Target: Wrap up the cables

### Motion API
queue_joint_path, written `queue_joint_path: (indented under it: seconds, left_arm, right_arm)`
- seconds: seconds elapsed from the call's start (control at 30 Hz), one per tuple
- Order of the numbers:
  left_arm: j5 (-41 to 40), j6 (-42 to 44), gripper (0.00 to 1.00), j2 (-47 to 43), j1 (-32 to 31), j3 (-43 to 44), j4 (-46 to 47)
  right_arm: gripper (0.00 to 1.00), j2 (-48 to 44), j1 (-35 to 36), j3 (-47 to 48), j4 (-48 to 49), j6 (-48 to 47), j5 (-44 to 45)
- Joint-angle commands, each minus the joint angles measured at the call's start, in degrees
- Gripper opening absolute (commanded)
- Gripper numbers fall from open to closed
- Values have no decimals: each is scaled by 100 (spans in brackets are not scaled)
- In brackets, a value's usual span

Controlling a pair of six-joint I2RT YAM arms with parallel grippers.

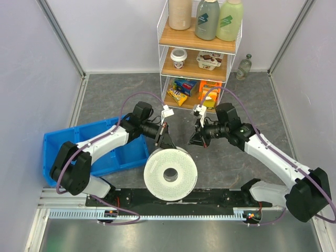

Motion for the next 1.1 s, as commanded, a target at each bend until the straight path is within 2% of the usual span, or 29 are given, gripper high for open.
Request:
queue_joint_path:
  seconds: [0.0,0.17,0.2,0.27,0.33,0.43,0.57,0.63,0.73,0.8,1.07]
  left_arm:
    - [521,-315,2,-113,65,83,26]
    - [600,-630,2,-17,153,83,218]
    - [635,-831,2,10,188,48,393]
    - [644,-1463,2,115,276,-5,911]
    - [644,-2183,2,220,390,4,1342]
    - [469,-3054,2,308,618,4,1843]
    - [83,-4031,2,379,794,74,2135]
    - [-303,-4191,2,344,812,257,1760]
    - [-1023,-3902,2,239,847,688,444]
    - [-1568,-4031,2,186,926,855,-87]
    - [-3432,-4464,2,405,892,2085,-2020]
  right_arm:
    - [0,-91,-188,139,-211,-259,-217]
    - [0,-179,-320,218,-220,-294,-587]
    - [10,-240,-329,201,-203,-294,-552]
    - [37,-433,-338,78,-2,-382,-290]
    - [52,-679,-364,-1,210,-199,44]
    - [56,-855,-548,33,333,-83,484]
    - [56,-882,-1013,279,307,-100,1073]
    - [60,-830,-1277,428,307,-118,1328]
    - [61,-715,-1515,771,176,-197,1872]
    - [61,-689,-1551,964,175,-293,2093]
    - [61,-302,-1542,2071,-544,-1312,1769]
